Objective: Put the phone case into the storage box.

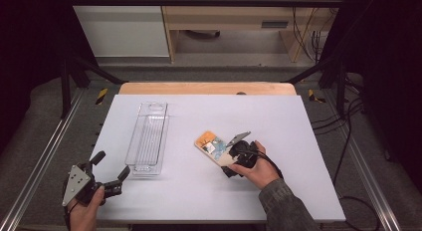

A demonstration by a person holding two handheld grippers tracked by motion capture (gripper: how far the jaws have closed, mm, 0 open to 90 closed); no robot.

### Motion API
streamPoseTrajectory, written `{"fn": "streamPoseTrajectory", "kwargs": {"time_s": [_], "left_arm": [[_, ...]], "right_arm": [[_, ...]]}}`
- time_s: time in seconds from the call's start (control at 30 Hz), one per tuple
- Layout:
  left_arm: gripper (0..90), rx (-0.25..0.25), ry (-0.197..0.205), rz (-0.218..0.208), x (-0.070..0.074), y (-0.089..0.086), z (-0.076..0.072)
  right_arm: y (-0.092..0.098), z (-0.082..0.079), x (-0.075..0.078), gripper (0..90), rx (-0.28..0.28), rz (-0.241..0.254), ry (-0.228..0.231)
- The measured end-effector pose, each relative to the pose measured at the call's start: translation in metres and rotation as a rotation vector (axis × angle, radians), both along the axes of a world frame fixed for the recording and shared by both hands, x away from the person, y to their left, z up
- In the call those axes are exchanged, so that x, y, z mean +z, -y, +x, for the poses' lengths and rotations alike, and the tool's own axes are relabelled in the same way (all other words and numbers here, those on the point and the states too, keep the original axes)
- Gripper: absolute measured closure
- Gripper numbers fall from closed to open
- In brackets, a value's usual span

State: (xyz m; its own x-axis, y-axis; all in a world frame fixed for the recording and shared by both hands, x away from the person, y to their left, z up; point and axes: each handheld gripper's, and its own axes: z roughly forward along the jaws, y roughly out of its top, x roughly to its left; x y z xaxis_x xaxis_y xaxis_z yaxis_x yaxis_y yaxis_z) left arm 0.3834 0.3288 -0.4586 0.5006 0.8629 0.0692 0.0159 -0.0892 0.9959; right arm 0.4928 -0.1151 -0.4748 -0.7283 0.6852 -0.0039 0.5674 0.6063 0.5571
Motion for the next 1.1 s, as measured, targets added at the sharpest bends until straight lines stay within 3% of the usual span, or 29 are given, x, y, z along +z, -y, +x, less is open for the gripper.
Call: {"fn": "streamPoseTrajectory", "kwargs": {"time_s": [0.6, 1.1], "left_arm": [[2.0, -0.002, -0.002, 0.001, 0.000, 0.000, 0.000], [2.0, -0.003, -0.005, 0.007, -0.001, 0.001, 0.001]], "right_arm": [[-0.003, 0.013, -0.013, 5.3, -0.017, 0.010, -0.052], [-0.002, 0.012, -0.012, 9.9, -0.007, 0.003, -0.045]]}}
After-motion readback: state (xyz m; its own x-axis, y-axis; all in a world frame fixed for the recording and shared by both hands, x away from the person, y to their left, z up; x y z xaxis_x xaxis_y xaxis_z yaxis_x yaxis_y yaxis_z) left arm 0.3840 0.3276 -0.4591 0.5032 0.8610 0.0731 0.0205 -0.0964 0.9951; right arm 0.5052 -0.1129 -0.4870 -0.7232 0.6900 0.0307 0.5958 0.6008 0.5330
